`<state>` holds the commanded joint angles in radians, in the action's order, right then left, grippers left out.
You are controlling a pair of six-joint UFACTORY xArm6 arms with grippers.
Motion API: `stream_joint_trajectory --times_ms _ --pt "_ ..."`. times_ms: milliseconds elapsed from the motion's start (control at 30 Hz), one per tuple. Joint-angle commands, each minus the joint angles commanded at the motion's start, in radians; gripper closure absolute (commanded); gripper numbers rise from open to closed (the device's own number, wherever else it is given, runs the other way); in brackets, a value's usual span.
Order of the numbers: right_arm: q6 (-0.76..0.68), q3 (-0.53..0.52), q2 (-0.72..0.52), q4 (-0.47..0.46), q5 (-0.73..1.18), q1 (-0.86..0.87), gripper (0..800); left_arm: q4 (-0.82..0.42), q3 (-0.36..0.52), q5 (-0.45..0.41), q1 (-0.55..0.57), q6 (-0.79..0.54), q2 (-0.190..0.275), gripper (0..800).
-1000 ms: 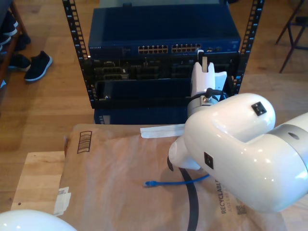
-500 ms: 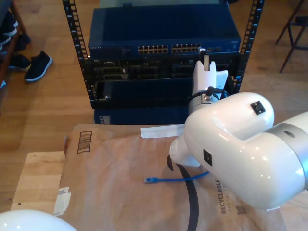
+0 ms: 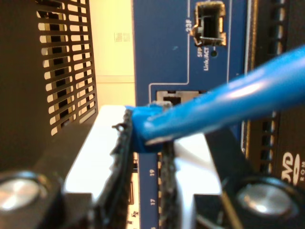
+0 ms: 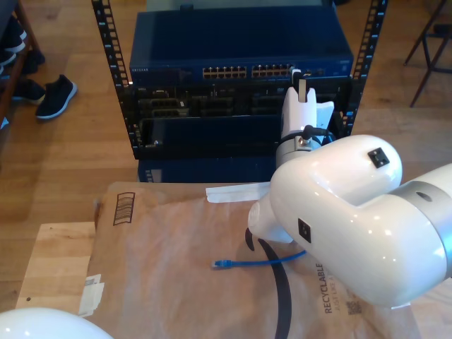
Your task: Grab the cable and plug it in
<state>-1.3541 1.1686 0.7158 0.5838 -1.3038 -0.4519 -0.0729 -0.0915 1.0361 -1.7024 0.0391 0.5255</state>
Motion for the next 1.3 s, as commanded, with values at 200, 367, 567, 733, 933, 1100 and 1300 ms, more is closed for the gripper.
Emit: stream_joint_trajectory --times_ms 200,367,567,733,933,1100,1300 --pt "0.0 0.003 0.006 -0.002 0.002 0.002 800 0.0 -0.002 0.0 0.002 0.0 0.0 0" --pt "0.0 0.023 0.015 -0.002 0.003 0.002 800 0.0 -0.002 0.0 0.0 0.0 0.0 0" --pt "0.0 0.031 0.023 -0.002 0.005 0.002 800 0.0 0.0 0.0 0.0 0.0 0.0 0" --pt "0.0 0.044 0.034 -0.002 0.005 0.003 800 0.0 -0.002 0.0 0.0 0.0 0.0 0" --pt "0.002 0.061 0.044 -0.003 0.005 0.008 800 0.0 0.0 0.0 0.0 0.0 0.0 0" --pt "0.0 0.06 0.046 -0.018 0.003 0.014 800 0.0 0.0 0.0 0.0 0.0 0.0 0" --pt "0.0 0.052 0.044 -0.02 0.0 0.014 800 0.0 -0.002 0.0 0.0 0.0 0.0 0"
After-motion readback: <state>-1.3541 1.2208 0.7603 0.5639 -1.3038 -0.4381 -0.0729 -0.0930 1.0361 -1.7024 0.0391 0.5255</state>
